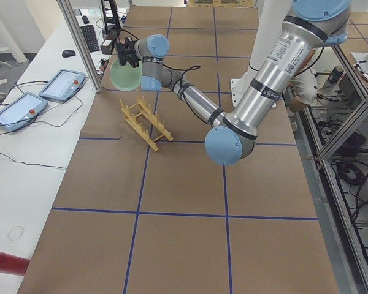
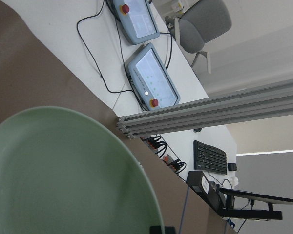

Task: Place plate on table
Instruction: 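Close the left gripper on the plate rim and lift it from the rack, then carry the plate toward the robot and lower it flat onto the table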

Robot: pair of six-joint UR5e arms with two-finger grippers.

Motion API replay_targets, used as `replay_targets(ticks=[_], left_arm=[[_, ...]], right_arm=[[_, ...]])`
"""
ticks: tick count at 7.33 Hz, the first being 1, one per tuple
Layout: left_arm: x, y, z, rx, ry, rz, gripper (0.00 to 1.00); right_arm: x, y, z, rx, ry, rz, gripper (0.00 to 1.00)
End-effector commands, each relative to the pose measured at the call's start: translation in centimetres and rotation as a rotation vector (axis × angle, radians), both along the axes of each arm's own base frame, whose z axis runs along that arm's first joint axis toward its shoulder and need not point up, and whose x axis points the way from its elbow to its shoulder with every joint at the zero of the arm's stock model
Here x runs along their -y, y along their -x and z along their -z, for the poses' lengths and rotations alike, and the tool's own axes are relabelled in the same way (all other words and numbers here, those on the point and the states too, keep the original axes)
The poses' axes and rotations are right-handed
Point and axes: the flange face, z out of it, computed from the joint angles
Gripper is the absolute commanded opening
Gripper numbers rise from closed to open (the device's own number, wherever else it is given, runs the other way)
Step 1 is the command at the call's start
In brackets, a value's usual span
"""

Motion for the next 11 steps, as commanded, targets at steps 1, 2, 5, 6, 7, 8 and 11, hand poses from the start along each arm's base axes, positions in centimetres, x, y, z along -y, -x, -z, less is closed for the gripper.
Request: replay_targets(ticks=[1, 2, 5, 6, 7, 8, 11], left_arm=[[-2.9, -2.2, 3.2, -0.018, 0.087, 0.027, 0.00], [-5.9, -6.4, 5.2, 0.037, 0.162, 0.041, 0.00], [-11.7, -18.6, 5.4, 0.404, 0.410, -0.067, 0.00], [-13.6, -21.7, 5.7, 0.607, 0.431, -0.143, 0.00], [-15.2, -23.8, 4.5, 0.681, 0.469, -0.216, 0.00], [-17.0, -27.4, 2.5, 0.760, 0.531, -0.317, 0.00], [-17.7, -34.4, -0.6, 0.894, 0.525, -0.413, 0.00]], right_arm=[[0.0, 0.0, 0.0, 0.000, -0.001, 0.000, 1.00], [0.0, 0.0, 0.0, 0.000, -0.001, 0.000, 1.00], [0.0, 0.0, 0.0, 0.000, -0.001, 0.000, 1.00], [0.0, 0.0, 0.0, 0.000, -0.001, 0.000, 1.00], [0.0, 0.0, 0.0, 0.000, -0.001, 0.000, 1.00], [0.0, 0.0, 0.0, 0.000, -0.001, 0.000, 1.00], [0.0, 0.0, 0.0, 0.000, -0.001, 0.000, 1.00]])
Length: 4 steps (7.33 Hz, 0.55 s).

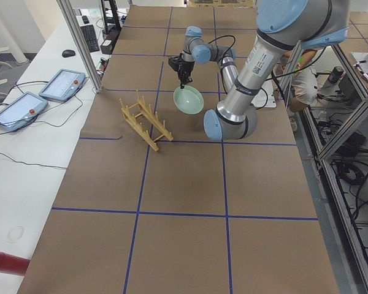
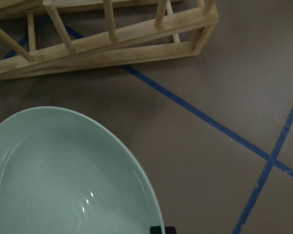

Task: Place plate on table
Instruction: 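Carry the plate toward the robot and lower it flat onto the table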

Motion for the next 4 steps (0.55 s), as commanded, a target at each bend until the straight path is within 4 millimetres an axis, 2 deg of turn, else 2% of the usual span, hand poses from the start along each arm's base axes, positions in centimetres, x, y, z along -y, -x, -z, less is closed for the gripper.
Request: replay_targets(ticks=[1, 2, 3, 4], left_arm=[[-0.5, -3.5, -2.4, 0.052, 0.010, -0.051, 0.81], [-1.4, -3.8, -2.2, 0.052, -0.002, -0.079, 1.00], [-0.3, -2.7, -1.8, 0.056, -0.039, -0.095, 1.00], [5.3, 3.4, -0.3, 0.049, -0.129, -0.084, 1.00]], right_arm=[[-0.1, 0.0, -0.1, 0.000, 0.002, 0.000, 1.00], [0.0, 0.0, 0.0, 0.000, 0.000, 0.000, 1.00], [0.0, 0.0, 0.0, 0.000, 0.000, 0.000, 1.00], [0.0, 0.0, 0.0, 0.000, 0.000, 0.000, 1.00]])
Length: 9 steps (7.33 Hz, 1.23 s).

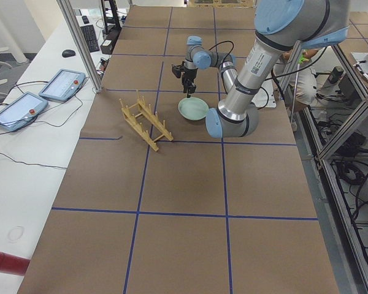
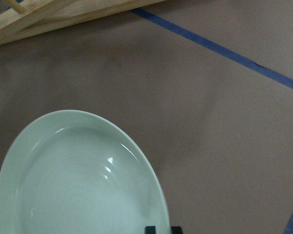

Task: Place plate on table
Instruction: 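Carry the plate toward the robot and lower it flat onto the table, then open the left gripper and withdraw it away from the plate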

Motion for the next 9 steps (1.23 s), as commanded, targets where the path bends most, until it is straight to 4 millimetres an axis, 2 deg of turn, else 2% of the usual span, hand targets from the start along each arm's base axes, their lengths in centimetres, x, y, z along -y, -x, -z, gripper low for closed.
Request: replay_targets(ticks=[1, 2, 3, 4, 5, 6, 7, 8, 9], left_arm=[[8.0, 11.2, 0.6, -0.008, -0.141, -0.017, 1.00], [12.8, 18.5, -0.6, -0.014, -0.183, -0.089, 1.00], [17.1, 27.0, -2.1, -0.013, -0.255, -0.183, 1.00], [20.2, 37.2, -5.1, -0.005, -0.328, -0.260, 1.00], [21.6, 47.3, -10.1, 0.014, -0.377, -0.314, 1.00], [20.7, 54.8, -15.5, 0.005, -0.407, -0.350, 1.00], [19.1, 59.1, -19.7, 0.010, -0.413, -0.317, 1.00], [18.4, 59.4, -21.3, 0.012, -0.427, -0.303, 1.00], [18.2, 60.2, -21.9, 0.014, -0.418, -0.291, 1.00]], right_arm=[[0.0, 0.0, 0.0, 0.000, 0.000, 0.000, 1.00], [0.0, 0.0, 0.0, 0.000, 0.000, 0.000, 1.00], [0.0, 0.0, 0.0, 0.000, 0.000, 0.000, 1.00], [-0.1, 0.0, -0.1, 0.000, 0.001, 0.000, 1.00], [0.0, 0.0, 0.0, 0.000, 0.000, 0.000, 1.00], [0.0, 0.0, 0.0, 0.000, 0.000, 0.000, 1.00], [0.0, 0.0, 0.0, 0.000, 0.000, 0.000, 1.00], [0.0, 0.0, 0.0, 0.000, 0.000, 0.000, 1.00], [0.0, 0.0, 0.0, 0.000, 0.000, 0.000, 1.00]])
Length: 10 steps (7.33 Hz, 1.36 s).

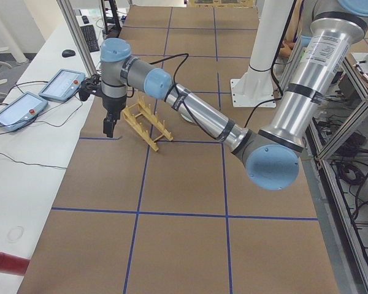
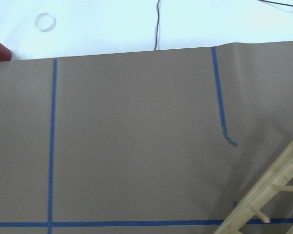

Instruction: Place plate on table

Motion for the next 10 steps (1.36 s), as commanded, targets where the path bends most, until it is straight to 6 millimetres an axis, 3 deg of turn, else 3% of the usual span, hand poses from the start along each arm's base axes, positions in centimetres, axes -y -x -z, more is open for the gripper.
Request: replay_targets(ticks=[1, 4, 5, 7, 8, 9, 10], left_arm=[[-0.9, 1.8, -3.2, 0.000, 0.018, 0.013, 1.00], [-1.6, 2.0, -8.2, 0.048, 0.003, -0.118, 1.00], [-1.3, 1.7, -8.8, 0.050, 0.017, -0.129, 1.00], [-3.4, 0.9, -13.7, -0.086, 0.122, -0.167, 1.00], [-4.1, 1.0, -14.7, -0.193, 0.144, -0.176, 1.00], [-6.7, 1.2, -19.0, -0.148, 0.181, -0.162, 1.00], [-7.6, 2.2, -20.6, -0.095, 0.154, -0.145, 1.00]], right_arm=[[0.0, 0.0, 0.0, 0.000, 0.000, 0.000, 1.00], [0.0, 0.0, 0.0, 0.000, 0.000, 0.000, 1.00], [0.0, 0.0, 0.0, 0.000, 0.000, 0.000, 1.00], [0.0, 0.0, 0.0, 0.000, 0.000, 0.000, 1.00], [0.0, 0.0, 0.0, 0.000, 0.000, 0.000, 1.00], [0.0, 0.0, 0.0, 0.000, 0.000, 0.000, 1.00], [0.0, 0.0, 0.0, 0.000, 0.000, 0.000, 1.00]])
